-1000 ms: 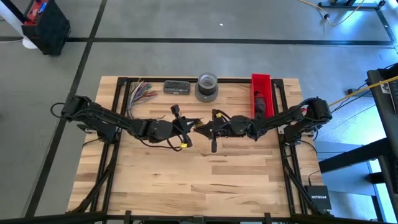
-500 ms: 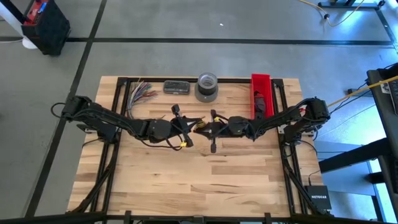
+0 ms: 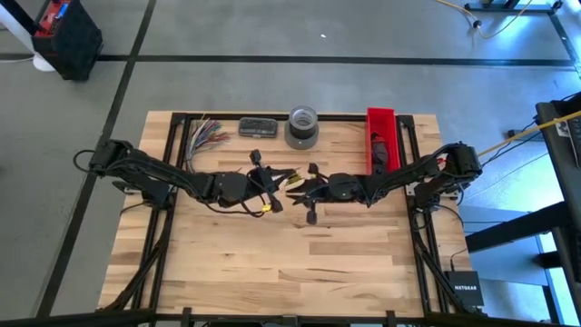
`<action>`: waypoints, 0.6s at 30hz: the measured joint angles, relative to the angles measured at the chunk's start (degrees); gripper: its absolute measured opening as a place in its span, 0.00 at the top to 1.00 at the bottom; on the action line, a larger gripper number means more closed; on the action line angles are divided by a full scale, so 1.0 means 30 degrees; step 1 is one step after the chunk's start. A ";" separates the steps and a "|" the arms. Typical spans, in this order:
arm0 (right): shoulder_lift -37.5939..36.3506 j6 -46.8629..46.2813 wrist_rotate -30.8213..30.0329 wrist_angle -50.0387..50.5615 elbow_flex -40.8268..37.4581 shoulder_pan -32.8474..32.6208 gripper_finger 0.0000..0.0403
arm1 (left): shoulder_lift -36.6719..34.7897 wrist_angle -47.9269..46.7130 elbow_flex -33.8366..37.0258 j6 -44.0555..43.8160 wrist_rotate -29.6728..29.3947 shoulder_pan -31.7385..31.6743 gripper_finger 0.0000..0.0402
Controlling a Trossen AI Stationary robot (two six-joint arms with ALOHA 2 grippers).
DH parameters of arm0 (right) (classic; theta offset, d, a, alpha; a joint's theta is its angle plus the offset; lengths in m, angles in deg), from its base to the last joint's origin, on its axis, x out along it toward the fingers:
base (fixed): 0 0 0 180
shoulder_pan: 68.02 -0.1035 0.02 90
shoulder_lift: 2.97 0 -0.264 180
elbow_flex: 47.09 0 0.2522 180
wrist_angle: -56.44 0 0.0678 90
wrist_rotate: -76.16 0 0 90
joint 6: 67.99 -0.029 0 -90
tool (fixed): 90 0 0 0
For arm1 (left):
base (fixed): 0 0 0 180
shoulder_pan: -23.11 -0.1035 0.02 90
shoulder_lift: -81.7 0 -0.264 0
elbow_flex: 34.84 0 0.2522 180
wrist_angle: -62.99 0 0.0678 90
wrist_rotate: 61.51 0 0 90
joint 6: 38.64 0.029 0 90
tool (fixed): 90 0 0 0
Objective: Coil cords
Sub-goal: Coil the yellow wire into the black spool
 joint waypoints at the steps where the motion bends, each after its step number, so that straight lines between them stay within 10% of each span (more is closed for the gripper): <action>1: -0.0083 0.0073 -0.0069 0.0708 0.0000 0.0000 0.80 | -0.0009 -0.0013 0.0000 0.0067 -0.0009 0.0032 1.00; 18: -0.1720 0.4475 -0.0601 0.3975 0.0022 -0.0015 0.65 | -0.0558 -0.0554 0.0044 0.1020 -0.0070 0.0642 1.00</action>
